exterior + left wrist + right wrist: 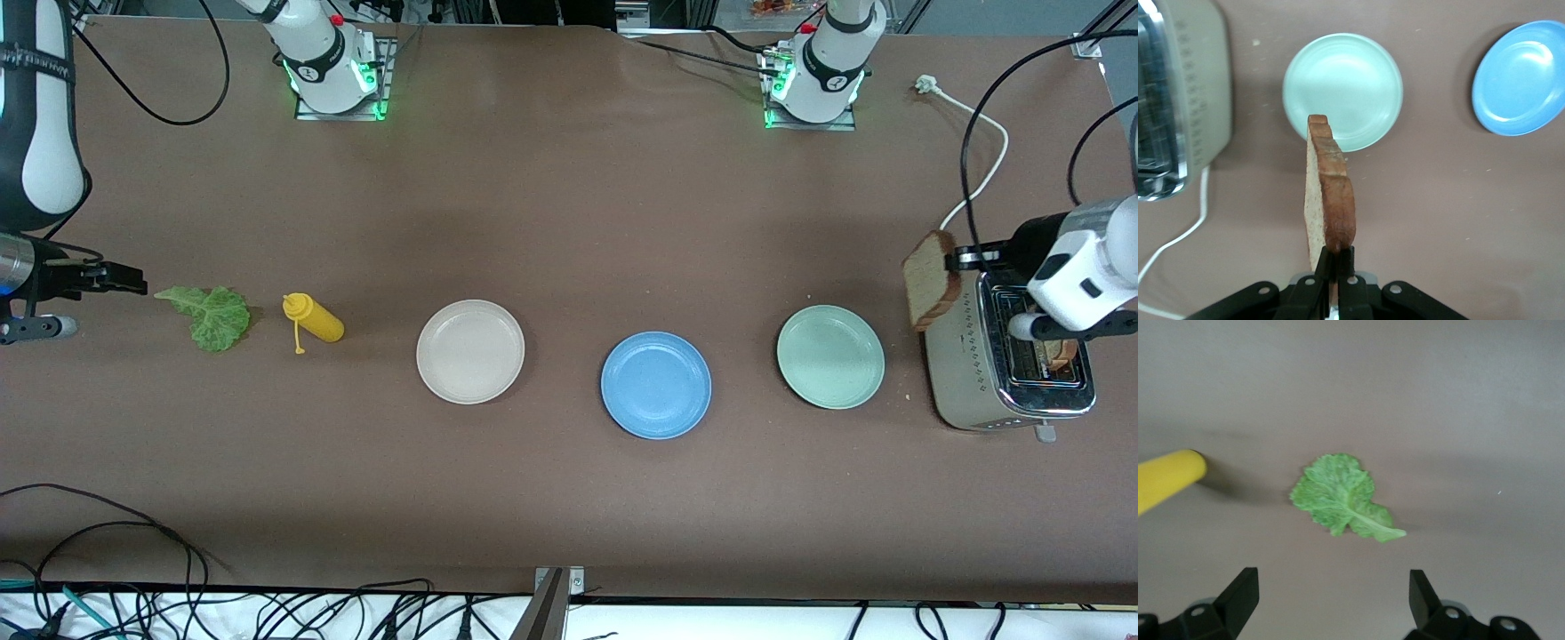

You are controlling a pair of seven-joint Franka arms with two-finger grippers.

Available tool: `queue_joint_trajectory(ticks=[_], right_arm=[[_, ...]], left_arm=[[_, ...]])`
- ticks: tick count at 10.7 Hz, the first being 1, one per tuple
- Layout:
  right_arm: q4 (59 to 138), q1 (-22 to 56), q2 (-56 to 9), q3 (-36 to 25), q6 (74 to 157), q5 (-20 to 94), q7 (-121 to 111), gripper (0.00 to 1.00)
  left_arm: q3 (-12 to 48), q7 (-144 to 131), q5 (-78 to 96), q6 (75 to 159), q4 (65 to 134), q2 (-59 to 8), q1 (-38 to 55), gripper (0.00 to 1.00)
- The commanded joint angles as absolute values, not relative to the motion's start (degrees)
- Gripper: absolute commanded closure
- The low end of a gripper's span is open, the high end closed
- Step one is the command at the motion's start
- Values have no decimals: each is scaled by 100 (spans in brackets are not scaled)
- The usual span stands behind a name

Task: Make sandwich in blue plate with both arms
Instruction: 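Carry the toast to the blue plate while the right gripper reaches lettuce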

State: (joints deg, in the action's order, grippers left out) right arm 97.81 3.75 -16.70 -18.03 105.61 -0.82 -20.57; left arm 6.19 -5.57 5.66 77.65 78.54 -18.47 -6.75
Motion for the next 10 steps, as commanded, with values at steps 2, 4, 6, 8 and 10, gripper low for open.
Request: queue_joint_trajectory(ticks=[2, 4, 6, 8, 10], right_arm=[[10457, 106, -1915, -1784, 11449, 9, -2389, 0], [10547, 105, -2161, -1775, 11706, 9, -3011, 0], [10564, 114, -2407, -1775, 11847, 9, -3618, 0], [10591, 114, -2601, -1767, 11856, 9, -4189, 0], [10774, 114, -2689, -1758, 12188, 9, -4935, 0]], left_arm=[[589, -1333, 1457, 8506, 7927, -2082, -125, 100], [589, -1520, 2438, 8980, 8006, -2389, 8, 100], [589, -1591, 3030, 9402, 8033, -2697, 254, 100], [589, -1565, 3669, 9754, 8024, -3101, 508, 100], [589, -1503, 4278, 10377, 8024, -3374, 798, 100]])
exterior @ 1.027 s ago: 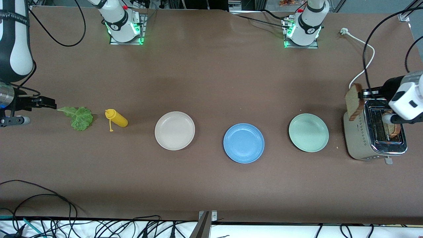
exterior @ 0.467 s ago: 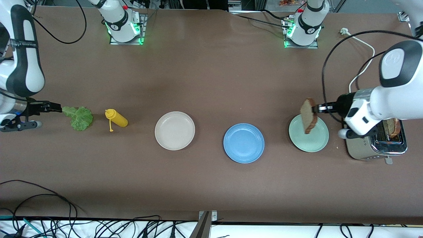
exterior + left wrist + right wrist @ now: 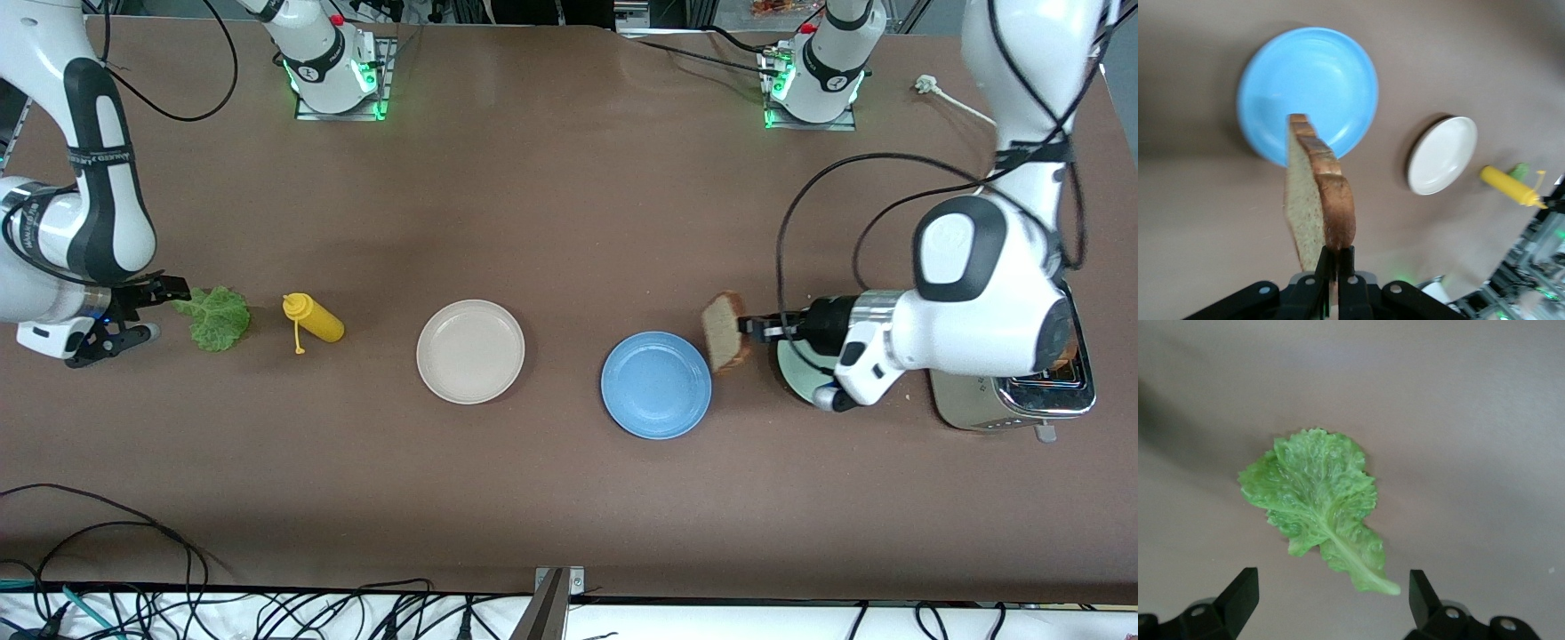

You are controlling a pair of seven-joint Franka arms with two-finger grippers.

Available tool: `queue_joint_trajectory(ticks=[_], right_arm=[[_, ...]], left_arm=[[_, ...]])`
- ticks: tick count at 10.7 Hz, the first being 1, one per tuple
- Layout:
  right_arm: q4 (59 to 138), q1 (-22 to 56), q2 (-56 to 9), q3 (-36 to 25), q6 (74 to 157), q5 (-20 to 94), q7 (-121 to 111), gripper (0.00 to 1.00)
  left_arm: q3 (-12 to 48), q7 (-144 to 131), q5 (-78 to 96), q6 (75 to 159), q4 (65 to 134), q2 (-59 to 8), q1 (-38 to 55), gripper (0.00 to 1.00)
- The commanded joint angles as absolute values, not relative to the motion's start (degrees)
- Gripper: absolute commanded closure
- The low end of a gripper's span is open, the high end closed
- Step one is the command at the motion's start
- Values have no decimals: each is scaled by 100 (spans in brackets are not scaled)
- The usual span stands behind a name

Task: Make sandwich in blue plate with both arms
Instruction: 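Carry the toast to the blue plate while the right gripper reaches lettuce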

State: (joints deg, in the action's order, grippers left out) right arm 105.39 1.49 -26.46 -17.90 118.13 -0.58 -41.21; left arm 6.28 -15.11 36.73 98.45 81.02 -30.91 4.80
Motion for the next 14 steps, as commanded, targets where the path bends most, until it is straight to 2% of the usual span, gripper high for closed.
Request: queue_joint_trajectory(ticks=[1, 3, 7, 10, 13, 14], right_arm=[[11071, 114, -2672, -1758, 12643, 9, -5270, 0], [11390, 114, -2672, -1758, 13147, 9, -5798, 0], [11531, 123, -2777, -1758, 13166, 0, -5906, 0], [11523, 106, -2900, -1758, 13210, 0, -5976, 9], [11505, 53, -3076, -1749, 13421, 9, -6029, 9], [11505, 44, -3085, -1749, 13421, 9, -6029, 13]], left_arm=[[589, -1503, 4367, 10615, 8024, -3523, 956, 100], [589, -1485, 4587, 11019, 8024, -3770, 1194, 100], [589, -1485, 4579, 11522, 7972, -4016, 1424, 100], [589, -1372, 4579, 11645, 7954, -4104, 1450, 100], [589, -1231, 4579, 11882, 7945, -4218, 1494, 100], [589, -1196, 4579, 12039, 7945, -4254, 1529, 100]])
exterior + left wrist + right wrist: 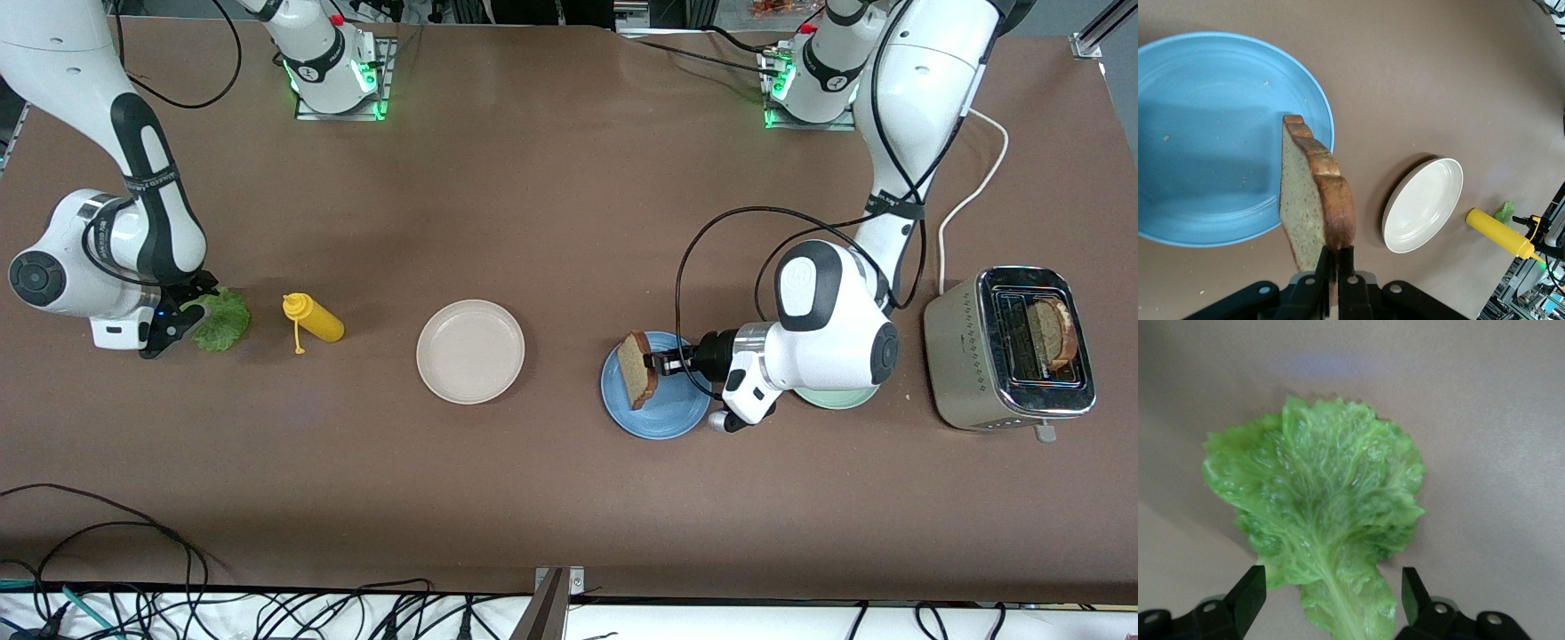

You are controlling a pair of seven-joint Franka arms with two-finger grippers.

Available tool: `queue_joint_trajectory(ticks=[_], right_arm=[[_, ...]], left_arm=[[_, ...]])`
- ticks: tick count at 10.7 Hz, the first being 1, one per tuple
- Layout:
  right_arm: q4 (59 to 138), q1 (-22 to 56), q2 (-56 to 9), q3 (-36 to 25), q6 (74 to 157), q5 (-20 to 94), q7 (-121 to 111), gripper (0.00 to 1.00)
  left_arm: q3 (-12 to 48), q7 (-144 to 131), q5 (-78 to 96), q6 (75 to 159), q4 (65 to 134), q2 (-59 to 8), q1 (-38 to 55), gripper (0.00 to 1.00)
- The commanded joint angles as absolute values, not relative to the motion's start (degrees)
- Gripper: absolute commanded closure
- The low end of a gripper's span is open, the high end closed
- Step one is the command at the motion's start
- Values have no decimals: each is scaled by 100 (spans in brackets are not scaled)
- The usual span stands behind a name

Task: Make sandwich in blue plate with both arms
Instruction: 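Carry the toast to the blue plate while the right gripper reaches lettuce, then lower the toast onto the blue plate while the right gripper grasps lettuce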

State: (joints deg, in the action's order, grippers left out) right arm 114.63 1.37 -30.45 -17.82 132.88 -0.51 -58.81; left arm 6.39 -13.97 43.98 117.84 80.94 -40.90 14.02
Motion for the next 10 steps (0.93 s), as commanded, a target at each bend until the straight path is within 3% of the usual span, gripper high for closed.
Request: queue_joint_trajectory(ticks=[1, 2, 4, 10], right_arm=[[11505, 9, -3085, -1749, 13421, 26, -6021, 41], [11505, -9, -3085, -1749, 13395, 148, -6012, 65], [11505, -9, -3085, -1749, 13359, 167, -6012, 99], [11199, -9, -3006, -1749, 13010, 193, -5915, 100]], left_arm=[[589, -1195, 4579, 12102, 7945, -4280, 1555, 100], [589, -1195, 4579, 12111, 7937, -4289, 1582, 100], [589, -1187, 4579, 12111, 7937, -4307, 1591, 100], [545, -273, 4588, 12103, 7980, -4421, 1450, 100]])
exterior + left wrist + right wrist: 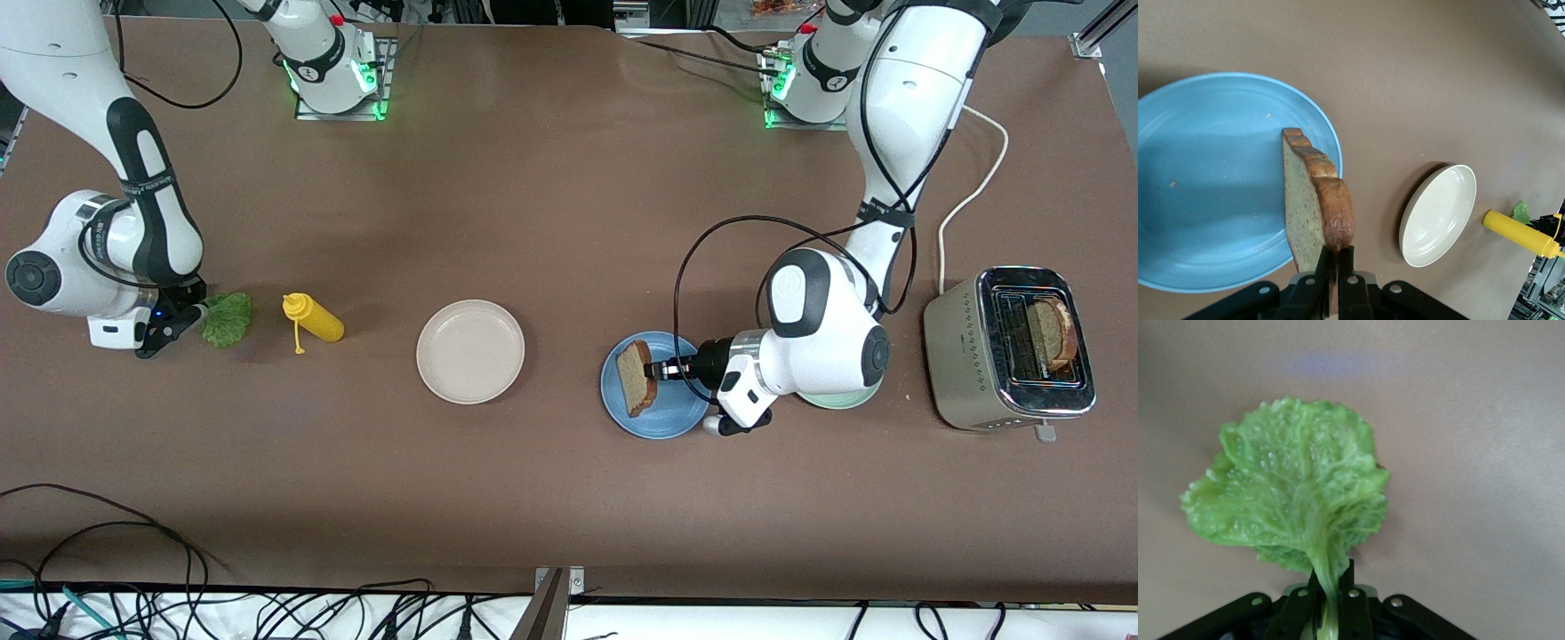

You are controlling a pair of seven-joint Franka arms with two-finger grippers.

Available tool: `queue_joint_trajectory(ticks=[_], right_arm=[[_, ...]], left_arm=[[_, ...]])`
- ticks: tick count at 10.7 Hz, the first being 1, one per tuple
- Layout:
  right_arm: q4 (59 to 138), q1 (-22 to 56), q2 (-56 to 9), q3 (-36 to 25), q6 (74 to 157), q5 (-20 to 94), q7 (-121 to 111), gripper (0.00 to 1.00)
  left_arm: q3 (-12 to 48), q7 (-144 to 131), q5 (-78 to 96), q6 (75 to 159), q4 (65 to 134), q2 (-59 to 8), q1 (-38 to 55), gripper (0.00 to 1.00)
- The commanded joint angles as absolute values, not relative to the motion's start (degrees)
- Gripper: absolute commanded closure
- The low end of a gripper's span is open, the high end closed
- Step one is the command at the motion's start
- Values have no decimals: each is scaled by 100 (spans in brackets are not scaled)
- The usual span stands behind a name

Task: Make sandwich in blue plate with both arms
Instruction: 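Lower the toast onto the blue plate while the right gripper grasps lettuce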

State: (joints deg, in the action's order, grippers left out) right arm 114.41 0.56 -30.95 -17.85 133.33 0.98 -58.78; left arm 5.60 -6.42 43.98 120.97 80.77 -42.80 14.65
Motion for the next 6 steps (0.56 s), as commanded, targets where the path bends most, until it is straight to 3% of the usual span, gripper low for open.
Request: queue_joint_trajectory(ticks=[1, 6], right_arm=[[10884, 9, -2997, -1749, 12581, 228, -5915, 100], [9433, 53, -2997, -1740, 10813, 456, -5897, 100]], left_arm=[[528, -203, 4588, 12103, 7980, -4447, 1407, 100], [440, 701, 4588, 12103, 8007, -4570, 1064, 100]])
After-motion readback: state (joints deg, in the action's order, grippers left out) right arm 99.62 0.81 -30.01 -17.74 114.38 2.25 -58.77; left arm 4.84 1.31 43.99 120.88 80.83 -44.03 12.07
